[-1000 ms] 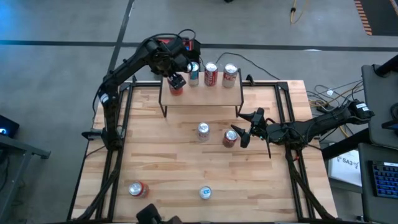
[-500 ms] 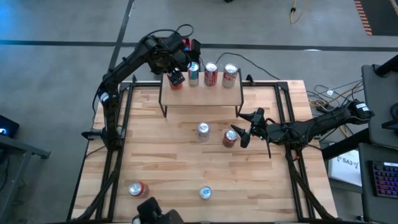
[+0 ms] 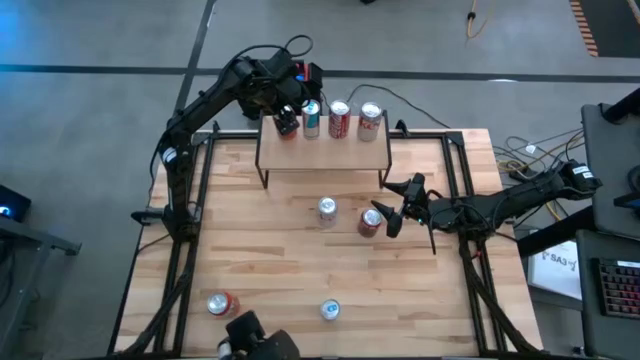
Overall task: Place canned beverage on shelf
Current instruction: Put the top red soda can on the shelf
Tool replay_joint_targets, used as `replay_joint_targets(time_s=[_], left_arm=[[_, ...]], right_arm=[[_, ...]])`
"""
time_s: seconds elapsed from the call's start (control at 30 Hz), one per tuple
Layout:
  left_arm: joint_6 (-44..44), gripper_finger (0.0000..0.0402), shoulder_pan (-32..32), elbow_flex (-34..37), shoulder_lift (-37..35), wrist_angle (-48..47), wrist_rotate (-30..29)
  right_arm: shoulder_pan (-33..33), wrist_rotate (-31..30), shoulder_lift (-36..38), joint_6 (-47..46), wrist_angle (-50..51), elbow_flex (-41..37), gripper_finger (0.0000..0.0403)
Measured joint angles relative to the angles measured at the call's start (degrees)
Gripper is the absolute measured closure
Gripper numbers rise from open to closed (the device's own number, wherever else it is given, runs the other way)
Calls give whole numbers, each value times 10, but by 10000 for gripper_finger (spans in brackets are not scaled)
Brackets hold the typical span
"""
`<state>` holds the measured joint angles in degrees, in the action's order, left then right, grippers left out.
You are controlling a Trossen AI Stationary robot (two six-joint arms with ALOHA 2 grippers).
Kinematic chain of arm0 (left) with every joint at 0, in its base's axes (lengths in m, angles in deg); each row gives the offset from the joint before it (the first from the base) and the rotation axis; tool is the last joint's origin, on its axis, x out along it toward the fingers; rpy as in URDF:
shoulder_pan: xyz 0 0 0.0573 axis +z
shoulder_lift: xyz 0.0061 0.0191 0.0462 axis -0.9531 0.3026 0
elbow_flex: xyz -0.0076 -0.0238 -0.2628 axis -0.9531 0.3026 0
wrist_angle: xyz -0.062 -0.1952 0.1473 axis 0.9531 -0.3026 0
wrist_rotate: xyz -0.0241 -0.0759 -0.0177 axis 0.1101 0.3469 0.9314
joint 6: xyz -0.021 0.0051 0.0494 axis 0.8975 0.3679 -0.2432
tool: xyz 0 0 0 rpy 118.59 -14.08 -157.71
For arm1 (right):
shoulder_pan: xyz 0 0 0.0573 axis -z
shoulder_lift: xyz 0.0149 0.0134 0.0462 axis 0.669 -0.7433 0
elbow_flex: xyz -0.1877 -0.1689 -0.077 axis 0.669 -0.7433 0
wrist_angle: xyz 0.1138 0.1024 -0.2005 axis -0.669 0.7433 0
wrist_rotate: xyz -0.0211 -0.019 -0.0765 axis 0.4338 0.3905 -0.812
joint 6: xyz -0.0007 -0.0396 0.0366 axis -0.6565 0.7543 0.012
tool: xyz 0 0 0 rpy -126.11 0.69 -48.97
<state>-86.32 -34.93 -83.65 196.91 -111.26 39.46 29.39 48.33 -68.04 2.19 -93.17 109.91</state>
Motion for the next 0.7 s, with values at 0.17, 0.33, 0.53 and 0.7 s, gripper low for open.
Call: replay_joint_targets(time_s=[0.17,0.33,0.53,0.7], left_arm=[[1,139,2,-2,7,-1,1],[-3,139,2,-7,5,-11,2],[-15,139,3,-26,8,-28,0],[-15,138,4,-26,9,-33,0]], right_arm=[[0,0,0,0,0,0,103],[0,0,0,0,0,0,103],[0,0,0,0,0,0,103],[0,0,0,0,0,0,103]])
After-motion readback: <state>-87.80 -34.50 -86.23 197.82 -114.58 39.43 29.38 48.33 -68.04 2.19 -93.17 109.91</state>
